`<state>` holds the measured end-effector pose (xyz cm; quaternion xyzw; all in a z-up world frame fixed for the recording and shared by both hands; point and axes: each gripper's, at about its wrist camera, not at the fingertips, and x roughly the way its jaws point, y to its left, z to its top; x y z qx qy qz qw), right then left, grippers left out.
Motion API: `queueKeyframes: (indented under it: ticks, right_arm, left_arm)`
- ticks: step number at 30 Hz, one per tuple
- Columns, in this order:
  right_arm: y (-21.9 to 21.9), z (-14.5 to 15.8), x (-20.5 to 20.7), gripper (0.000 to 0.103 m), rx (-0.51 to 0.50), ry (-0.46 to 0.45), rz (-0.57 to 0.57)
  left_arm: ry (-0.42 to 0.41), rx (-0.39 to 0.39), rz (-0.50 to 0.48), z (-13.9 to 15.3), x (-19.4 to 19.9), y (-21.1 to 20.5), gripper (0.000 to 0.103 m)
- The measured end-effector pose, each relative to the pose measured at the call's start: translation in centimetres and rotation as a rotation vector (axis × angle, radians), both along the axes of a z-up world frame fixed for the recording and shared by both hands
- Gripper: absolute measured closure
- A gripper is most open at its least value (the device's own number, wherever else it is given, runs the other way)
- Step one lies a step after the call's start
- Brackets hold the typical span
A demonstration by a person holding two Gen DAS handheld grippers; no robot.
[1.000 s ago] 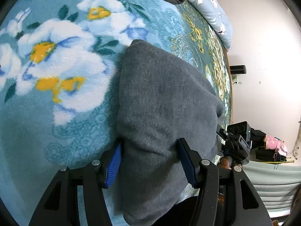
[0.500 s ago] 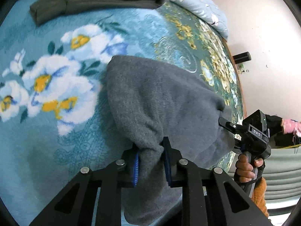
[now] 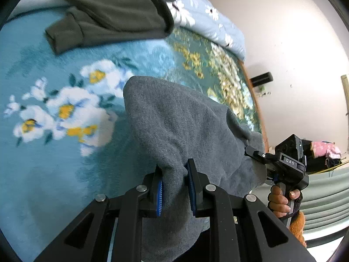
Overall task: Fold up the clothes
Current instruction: 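Lift the bundle with both grippers and carry it toward the folded clothes stack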
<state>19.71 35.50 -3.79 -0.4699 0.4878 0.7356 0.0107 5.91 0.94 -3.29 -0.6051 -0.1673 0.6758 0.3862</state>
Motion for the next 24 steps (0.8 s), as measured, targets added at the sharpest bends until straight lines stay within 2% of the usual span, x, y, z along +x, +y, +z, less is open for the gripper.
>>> queueKeyframes:
  ticks: [4,10,19,24]
  right_arm:
    - [-2.6,2.9,-2.7,0.073,0.019,0.043,0.058]
    - [-8.5,6.7,-7.2,0.073,0.033,0.095,0.178]
    - [-22.0,12.6,-14.6,0.073,0.019,0.176,0.425]
    - [-29.9,14.7,-18.2,0.073,0.018,0.207,0.524]
  left_arm:
    - [0.048,0.027,0.037,2.7,-0.6,-3.2,0.083]
    - [0.123,0.042,0.128,6.8,-1.7,-10.1,0.083]
    - [0.249,0.085,0.319,12.3,-1.8,-24.2,0.083]
    - [0.302,0.079,0.436,14.4,-1.1,-32.6,0.084]
